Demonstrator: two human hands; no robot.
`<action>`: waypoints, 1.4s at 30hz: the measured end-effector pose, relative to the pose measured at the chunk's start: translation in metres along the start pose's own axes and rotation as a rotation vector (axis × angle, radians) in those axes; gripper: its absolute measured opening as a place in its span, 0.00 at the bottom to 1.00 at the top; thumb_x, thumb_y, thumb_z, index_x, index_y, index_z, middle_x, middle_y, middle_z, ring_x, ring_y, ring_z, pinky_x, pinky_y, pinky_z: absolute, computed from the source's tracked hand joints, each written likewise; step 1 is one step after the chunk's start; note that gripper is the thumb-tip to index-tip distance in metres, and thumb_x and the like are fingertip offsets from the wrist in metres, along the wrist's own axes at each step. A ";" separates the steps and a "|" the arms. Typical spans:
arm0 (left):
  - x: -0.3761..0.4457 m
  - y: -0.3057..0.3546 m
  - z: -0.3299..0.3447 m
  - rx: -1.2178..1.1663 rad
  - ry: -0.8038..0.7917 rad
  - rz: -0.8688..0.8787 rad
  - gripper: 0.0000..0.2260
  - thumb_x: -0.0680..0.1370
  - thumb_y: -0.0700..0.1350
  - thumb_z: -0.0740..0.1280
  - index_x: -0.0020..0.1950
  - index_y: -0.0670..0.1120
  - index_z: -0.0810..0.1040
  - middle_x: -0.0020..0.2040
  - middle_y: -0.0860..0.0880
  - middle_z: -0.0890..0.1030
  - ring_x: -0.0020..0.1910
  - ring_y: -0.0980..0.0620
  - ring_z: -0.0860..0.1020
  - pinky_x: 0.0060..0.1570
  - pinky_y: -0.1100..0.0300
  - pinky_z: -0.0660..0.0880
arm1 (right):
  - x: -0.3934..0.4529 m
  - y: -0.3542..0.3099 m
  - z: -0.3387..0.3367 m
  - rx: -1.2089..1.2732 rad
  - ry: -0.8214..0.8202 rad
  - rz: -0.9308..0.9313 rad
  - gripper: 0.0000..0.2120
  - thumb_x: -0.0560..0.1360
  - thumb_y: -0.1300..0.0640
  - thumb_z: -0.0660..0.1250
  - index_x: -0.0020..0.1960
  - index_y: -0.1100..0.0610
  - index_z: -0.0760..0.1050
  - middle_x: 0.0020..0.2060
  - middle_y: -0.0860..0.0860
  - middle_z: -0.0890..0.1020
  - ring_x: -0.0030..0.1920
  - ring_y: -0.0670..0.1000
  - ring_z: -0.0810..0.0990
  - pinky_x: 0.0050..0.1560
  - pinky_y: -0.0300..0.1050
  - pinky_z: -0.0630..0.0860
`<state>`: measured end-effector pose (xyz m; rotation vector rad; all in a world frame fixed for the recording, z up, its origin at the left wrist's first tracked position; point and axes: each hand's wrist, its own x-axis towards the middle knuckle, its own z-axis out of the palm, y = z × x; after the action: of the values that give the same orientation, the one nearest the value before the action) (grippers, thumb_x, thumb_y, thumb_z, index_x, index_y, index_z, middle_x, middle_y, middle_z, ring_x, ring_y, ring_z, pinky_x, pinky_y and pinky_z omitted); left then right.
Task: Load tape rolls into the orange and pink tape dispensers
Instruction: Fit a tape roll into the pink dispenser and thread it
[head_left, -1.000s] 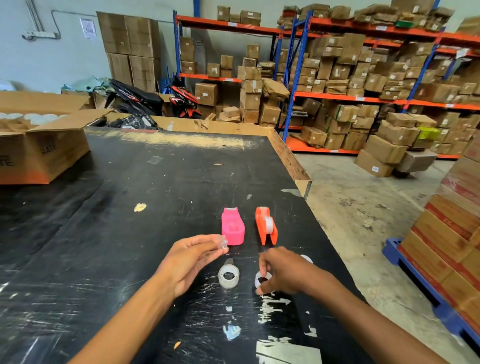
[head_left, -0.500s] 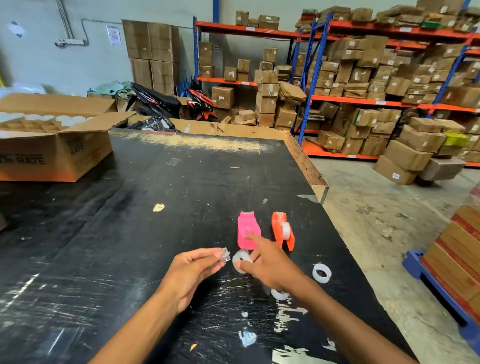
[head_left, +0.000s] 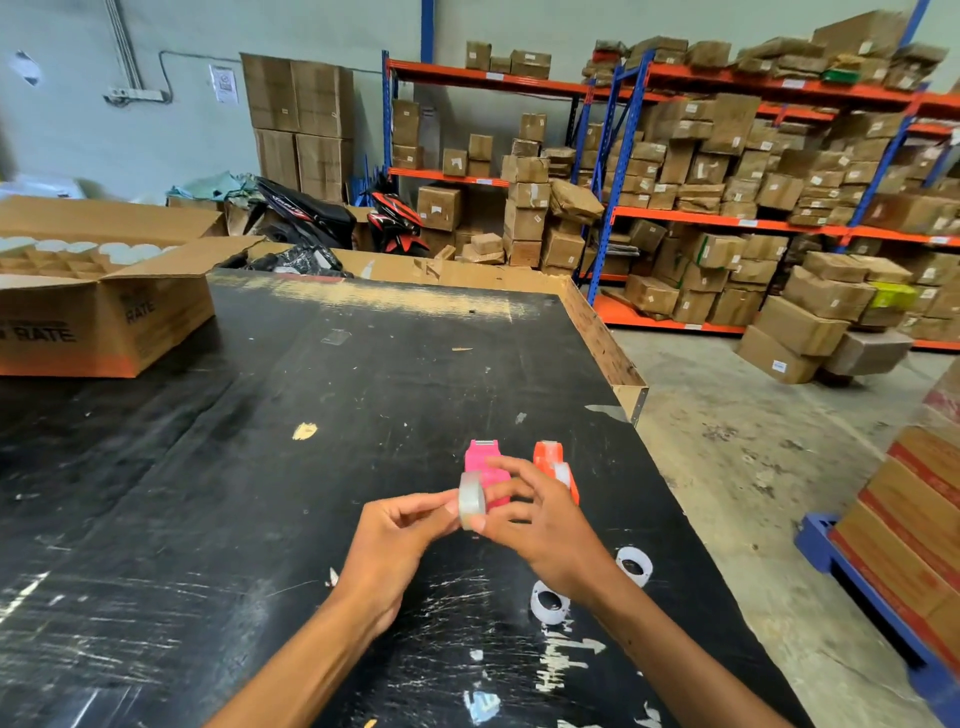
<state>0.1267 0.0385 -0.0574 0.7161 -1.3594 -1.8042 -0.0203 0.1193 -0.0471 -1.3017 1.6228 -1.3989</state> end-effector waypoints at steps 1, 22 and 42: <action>0.000 0.001 0.002 0.013 -0.014 -0.001 0.08 0.76 0.36 0.67 0.50 0.37 0.85 0.49 0.43 0.87 0.53 0.50 0.84 0.51 0.65 0.81 | 0.001 0.002 0.000 -0.005 0.021 -0.010 0.26 0.69 0.61 0.76 0.60 0.43 0.71 0.48 0.51 0.80 0.39 0.42 0.83 0.45 0.39 0.81; 0.030 0.007 0.027 0.411 0.133 0.036 0.07 0.69 0.38 0.77 0.37 0.34 0.83 0.33 0.38 0.86 0.27 0.54 0.82 0.28 0.66 0.79 | 0.015 0.017 -0.008 -0.354 0.079 -0.229 0.15 0.70 0.59 0.73 0.46 0.52 0.66 0.43 0.49 0.81 0.46 0.49 0.84 0.47 0.53 0.83; 0.087 -0.004 0.022 0.469 0.049 -0.025 0.12 0.78 0.40 0.63 0.42 0.45 0.86 0.39 0.47 0.84 0.40 0.53 0.79 0.44 0.60 0.76 | 0.073 0.008 -0.011 -0.548 0.282 0.127 0.12 0.73 0.54 0.67 0.57 0.50 0.76 0.48 0.50 0.86 0.47 0.49 0.82 0.45 0.42 0.76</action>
<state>0.0593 -0.0215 -0.0544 1.0155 -1.7691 -1.4833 -0.0557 0.0541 -0.0422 -1.2964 2.3543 -1.1368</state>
